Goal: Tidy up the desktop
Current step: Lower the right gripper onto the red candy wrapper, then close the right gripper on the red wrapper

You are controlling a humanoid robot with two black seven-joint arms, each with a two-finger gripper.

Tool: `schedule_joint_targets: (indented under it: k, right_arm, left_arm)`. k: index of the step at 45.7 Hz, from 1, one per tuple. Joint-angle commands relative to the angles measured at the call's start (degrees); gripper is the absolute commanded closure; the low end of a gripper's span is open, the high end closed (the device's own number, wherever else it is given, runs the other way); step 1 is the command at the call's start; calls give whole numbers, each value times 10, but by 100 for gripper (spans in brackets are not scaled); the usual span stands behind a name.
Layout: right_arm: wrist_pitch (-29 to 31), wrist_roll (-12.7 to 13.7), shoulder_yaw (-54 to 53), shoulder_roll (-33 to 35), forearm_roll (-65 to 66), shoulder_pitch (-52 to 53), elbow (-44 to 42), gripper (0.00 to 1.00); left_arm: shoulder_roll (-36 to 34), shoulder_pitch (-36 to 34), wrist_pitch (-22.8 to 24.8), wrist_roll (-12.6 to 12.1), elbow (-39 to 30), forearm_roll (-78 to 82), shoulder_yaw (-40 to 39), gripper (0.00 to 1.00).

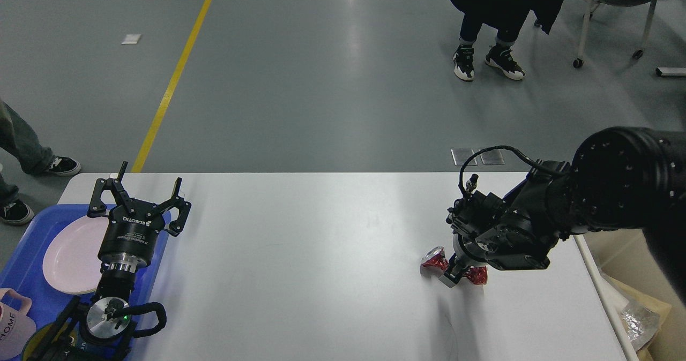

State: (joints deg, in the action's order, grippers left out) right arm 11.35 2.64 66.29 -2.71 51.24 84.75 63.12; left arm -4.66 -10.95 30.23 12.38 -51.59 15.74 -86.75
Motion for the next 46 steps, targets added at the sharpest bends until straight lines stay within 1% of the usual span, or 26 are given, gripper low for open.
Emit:
schedule_joint_targets:
  k: [1,5,8,19,46]
  right_arm:
    - [-2,0,-1,0,1,-42,-47,14]
    - [-6,0,-2,0,0,-55,-56,25]
    - [-9,0,-1,0,0,-62,-58,28]
    - [-9,0,-4,-10,-1,-82,-76,28]
    - [-11,0,-11,-20,-3,-92,-77,28]
  left_arm:
    - [0,0,0,-1,0,0,0,4]
    - [0,0,0,0,0,0,0,4]
    - [0,0,0,-1,0,0,0,4]
    - [0,0,0,0,0,0,0,4]
    - [0,0,0,0,0,-1,0,4]
